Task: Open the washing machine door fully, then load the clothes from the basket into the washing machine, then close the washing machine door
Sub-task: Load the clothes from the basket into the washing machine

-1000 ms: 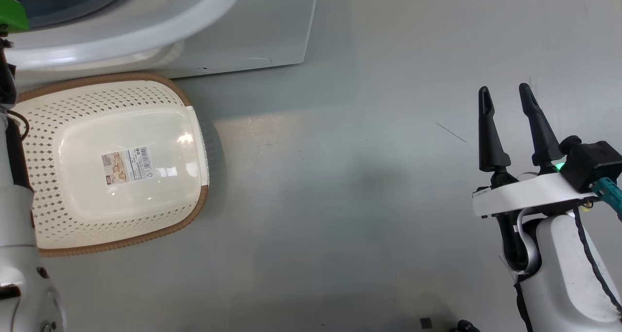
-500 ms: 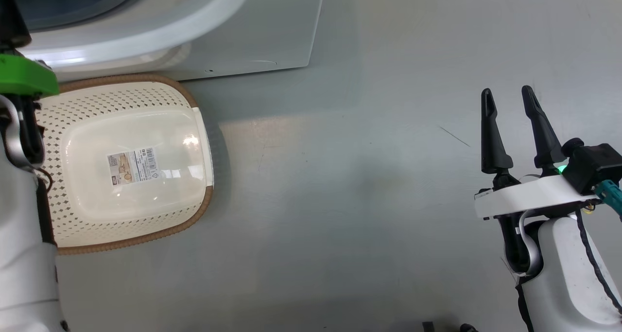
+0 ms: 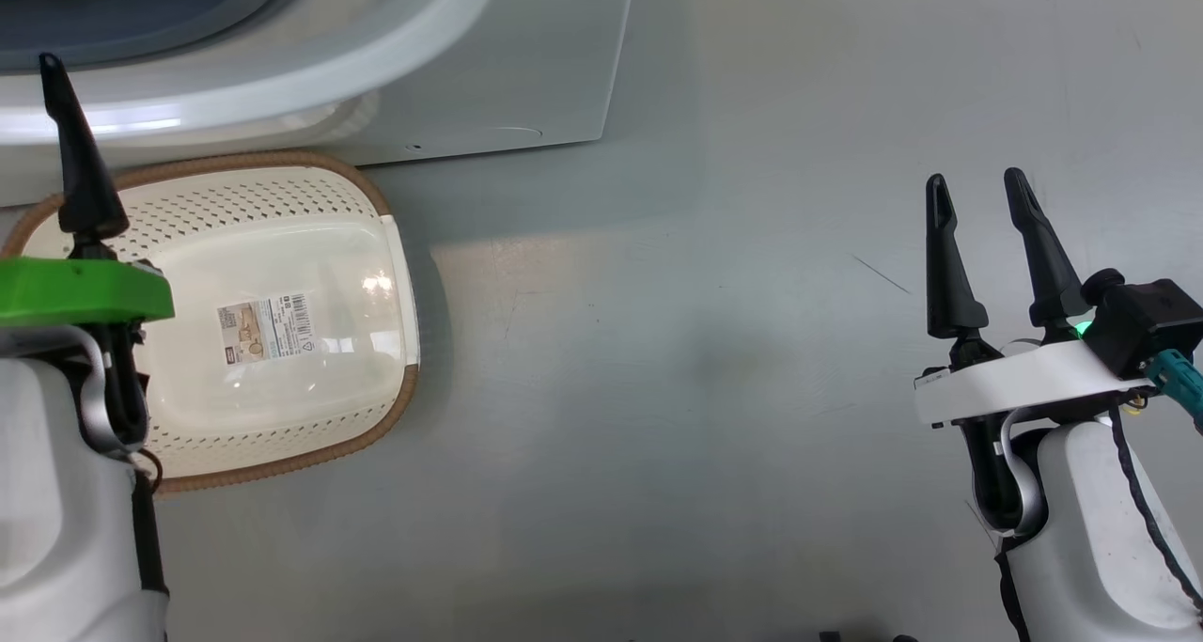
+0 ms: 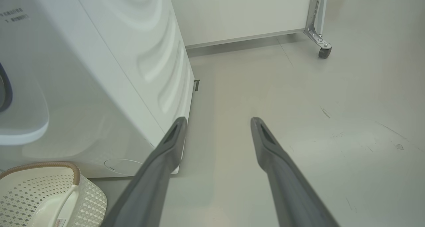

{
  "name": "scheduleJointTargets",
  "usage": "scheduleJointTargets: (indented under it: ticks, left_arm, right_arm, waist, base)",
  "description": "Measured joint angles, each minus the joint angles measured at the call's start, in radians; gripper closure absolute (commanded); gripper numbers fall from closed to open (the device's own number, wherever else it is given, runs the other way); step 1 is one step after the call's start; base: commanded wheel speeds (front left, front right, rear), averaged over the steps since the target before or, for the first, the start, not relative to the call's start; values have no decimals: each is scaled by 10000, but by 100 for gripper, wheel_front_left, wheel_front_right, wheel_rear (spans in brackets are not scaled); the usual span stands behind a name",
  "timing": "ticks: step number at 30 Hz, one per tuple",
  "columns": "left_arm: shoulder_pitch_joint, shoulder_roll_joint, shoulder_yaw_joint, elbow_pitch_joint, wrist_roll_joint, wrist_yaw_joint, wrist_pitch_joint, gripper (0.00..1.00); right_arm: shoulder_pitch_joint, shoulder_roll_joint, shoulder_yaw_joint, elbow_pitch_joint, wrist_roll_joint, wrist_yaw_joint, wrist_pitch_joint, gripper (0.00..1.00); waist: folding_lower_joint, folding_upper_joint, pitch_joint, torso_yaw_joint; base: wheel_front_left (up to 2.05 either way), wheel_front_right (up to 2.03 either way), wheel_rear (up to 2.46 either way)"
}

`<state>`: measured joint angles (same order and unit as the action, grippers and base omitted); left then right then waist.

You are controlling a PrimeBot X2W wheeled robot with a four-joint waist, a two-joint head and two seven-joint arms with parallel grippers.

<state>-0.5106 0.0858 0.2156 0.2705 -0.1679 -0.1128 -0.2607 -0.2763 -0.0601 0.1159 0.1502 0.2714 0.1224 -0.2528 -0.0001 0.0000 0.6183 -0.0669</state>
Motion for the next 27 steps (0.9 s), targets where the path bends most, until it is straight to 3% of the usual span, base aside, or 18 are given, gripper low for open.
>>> scheduleJointTargets:
  ticks: [14, 27]
  left_arm:
    - [2394, -316, -50, -462, 284, 4, 2, 0]
    - [3190, -407, -94, -913, 232, 4, 2, 0]
  right_arm:
    - [118, -2, 98, 12, 0, 0, 0, 0]
    - [192, -4, 100, 10, 2, 0, 0, 0]
  waist:
    - [0, 0, -173, -56]
    - [0, 0, -152, -103]
  base:
    - [0, 0, 0]
    - [0, 0, 0]
